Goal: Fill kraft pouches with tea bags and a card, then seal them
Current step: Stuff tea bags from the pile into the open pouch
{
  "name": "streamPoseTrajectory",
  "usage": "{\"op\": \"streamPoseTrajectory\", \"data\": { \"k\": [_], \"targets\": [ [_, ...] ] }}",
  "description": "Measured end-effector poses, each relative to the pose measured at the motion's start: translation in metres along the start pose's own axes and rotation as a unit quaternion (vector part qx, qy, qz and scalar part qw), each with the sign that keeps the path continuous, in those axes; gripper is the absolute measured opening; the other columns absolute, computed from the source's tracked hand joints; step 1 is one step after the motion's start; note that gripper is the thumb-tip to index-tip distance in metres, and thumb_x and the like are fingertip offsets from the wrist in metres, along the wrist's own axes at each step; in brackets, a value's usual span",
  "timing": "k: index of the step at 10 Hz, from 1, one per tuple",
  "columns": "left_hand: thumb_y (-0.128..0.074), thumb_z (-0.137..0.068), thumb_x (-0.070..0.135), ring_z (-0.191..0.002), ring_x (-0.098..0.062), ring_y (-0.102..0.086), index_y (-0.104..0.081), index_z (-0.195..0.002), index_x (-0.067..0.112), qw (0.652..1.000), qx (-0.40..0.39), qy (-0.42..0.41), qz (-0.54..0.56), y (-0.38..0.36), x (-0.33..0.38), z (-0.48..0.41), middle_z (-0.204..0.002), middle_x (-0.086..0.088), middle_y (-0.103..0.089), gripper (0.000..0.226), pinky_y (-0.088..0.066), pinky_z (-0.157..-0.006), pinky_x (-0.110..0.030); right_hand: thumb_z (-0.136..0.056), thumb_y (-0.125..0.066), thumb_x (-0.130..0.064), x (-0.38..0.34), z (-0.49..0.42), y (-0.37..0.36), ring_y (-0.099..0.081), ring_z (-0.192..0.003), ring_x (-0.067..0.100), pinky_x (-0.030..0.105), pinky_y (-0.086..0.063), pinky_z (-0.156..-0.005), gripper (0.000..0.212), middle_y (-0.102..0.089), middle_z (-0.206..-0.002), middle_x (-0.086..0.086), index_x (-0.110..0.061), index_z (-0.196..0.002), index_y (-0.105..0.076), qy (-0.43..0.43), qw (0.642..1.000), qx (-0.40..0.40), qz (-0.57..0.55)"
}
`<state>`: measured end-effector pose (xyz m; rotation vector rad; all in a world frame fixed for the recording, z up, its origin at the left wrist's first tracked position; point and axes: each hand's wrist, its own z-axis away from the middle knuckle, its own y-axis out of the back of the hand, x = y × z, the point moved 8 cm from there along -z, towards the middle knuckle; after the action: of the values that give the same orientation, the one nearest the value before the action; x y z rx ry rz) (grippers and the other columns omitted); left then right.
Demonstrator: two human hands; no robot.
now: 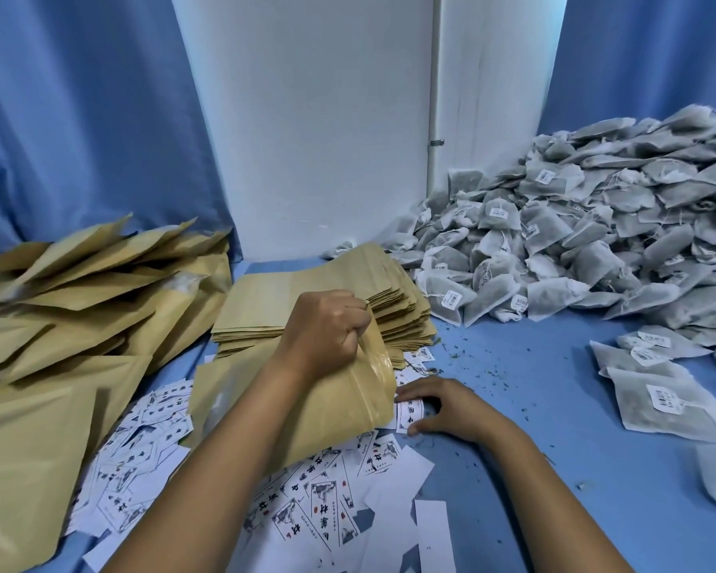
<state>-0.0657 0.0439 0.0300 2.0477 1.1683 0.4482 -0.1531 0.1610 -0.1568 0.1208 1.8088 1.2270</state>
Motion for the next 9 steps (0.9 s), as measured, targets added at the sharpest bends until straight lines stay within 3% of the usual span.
{"op": "streamPoseTrajectory", "data": {
  "k": [1,2,3,4,5,6,7,8,9],
  "targets": [
    [-0.037,-0.054,0.004,-0.045,-0.02,-0.036,-0.044,-0.043,0.01,1.0,0.013,0.006,0.007,0.002,-0.001,0.002,-0.045,-0.001,-0.039,0.014,-0.027,-0.04,-0.024,-0.077,-0.077,-0.033,-0.001,0.003,0.01,-0.06,-0.101,0.001,0.024,-0.047,-0.093,0.028,-0.068,-0.11,-0.013,-0.028,-0.104,-0.073,0.006,0.996,0.057,-0.067],
    [-0.037,-0.055,0.003,-0.045,-0.02,-0.036,-0.043,-0.043,0.01,1.0,0.025,0.003,0.019,0.002,-0.001,0.003,-0.045,-0.002,-0.039,0.014,-0.03,-0.038,-0.027,-0.082,-0.069,-0.033,-0.009,0.013,0.032,-0.064,-0.08,0.025,0.028,-0.053,-0.075,0.011,-0.072,-0.09,-0.001,-0.029,-0.089,-0.075,-0.011,0.941,0.189,-0.281],
    [-0.035,-0.056,0.006,-0.046,-0.021,-0.036,-0.042,-0.044,0.01,0.999,0.032,-0.011,0.027,-0.001,0.005,0.004,-0.046,-0.002,-0.038,0.014,-0.029,-0.038,-0.027,-0.086,-0.064,-0.018,-0.045,0.018,0.057,-0.066,-0.072,0.019,0.025,-0.054,-0.068,0.013,-0.07,-0.083,-0.005,-0.027,-0.087,-0.074,0.05,0.867,0.238,-0.435],
    [-0.038,-0.057,0.005,-0.046,-0.022,-0.035,-0.042,-0.045,0.009,0.997,0.055,-0.018,0.049,0.0,0.013,0.004,-0.047,-0.004,-0.038,0.013,-0.027,-0.039,-0.028,-0.086,-0.065,-0.006,-0.107,0.005,0.052,-0.058,-0.067,0.004,0.02,-0.046,-0.064,0.019,-0.065,-0.073,-0.005,-0.022,-0.077,-0.068,0.096,0.959,0.132,-0.231],
    [-0.038,-0.056,0.005,-0.048,-0.021,-0.033,-0.041,-0.046,0.011,0.995,0.063,-0.045,0.069,-0.001,0.029,0.0,-0.049,-0.003,-0.037,0.012,-0.022,-0.044,-0.025,-0.074,-0.028,0.028,-0.11,-0.014,0.027,-0.035,-0.05,0.005,0.014,-0.028,-0.047,0.053,-0.032,-0.061,-0.002,-0.022,-0.062,-0.038,-0.152,0.974,0.111,0.123],
    [-0.036,-0.054,0.004,-0.048,-0.022,-0.033,-0.04,-0.047,0.012,0.995,0.048,-0.068,0.063,-0.003,0.037,-0.001,-0.05,-0.003,-0.037,0.011,-0.021,-0.044,-0.025,-0.067,-0.013,0.035,-0.121,-0.026,0.039,-0.036,-0.047,0.008,0.013,-0.026,-0.043,0.062,-0.027,-0.07,-0.002,-0.02,-0.073,-0.042,-0.275,0.917,0.176,0.23],
    [-0.037,-0.056,0.005,-0.048,-0.023,-0.036,-0.042,-0.047,0.011,0.996,0.048,-0.055,0.057,0.0,0.027,0.003,-0.049,-0.004,-0.038,0.012,-0.028,-0.04,-0.028,-0.094,-0.04,0.006,-0.126,-0.013,0.009,-0.056,-0.075,0.003,0.015,-0.039,-0.064,0.023,-0.057,-0.089,0.013,0.0,-0.106,-0.059,0.01,0.999,-0.032,0.028],
    [-0.037,-0.057,0.006,-0.048,-0.021,-0.036,-0.043,-0.046,0.01,0.996,0.065,-0.03,0.057,0.006,0.016,0.002,-0.048,-0.003,-0.038,0.013,-0.028,-0.04,-0.027,-0.085,-0.065,-0.002,-0.126,-0.008,0.043,-0.055,-0.076,-0.007,0.011,-0.041,-0.071,0.025,-0.063,-0.084,-0.013,-0.024,-0.096,-0.061,0.106,0.983,0.001,-0.15],
    [-0.036,-0.057,0.006,-0.048,-0.019,-0.035,-0.042,-0.046,0.012,0.995,0.084,-0.019,0.055,0.01,0.013,-0.002,-0.048,-0.002,-0.037,0.014,-0.025,-0.043,-0.025,-0.084,-0.07,-0.013,-0.09,-0.005,0.074,-0.062,-0.073,0.001,0.021,-0.048,-0.071,0.006,-0.068,-0.079,-0.01,-0.017,-0.087,-0.069,0.05,0.936,0.216,-0.274]
  ]
}}
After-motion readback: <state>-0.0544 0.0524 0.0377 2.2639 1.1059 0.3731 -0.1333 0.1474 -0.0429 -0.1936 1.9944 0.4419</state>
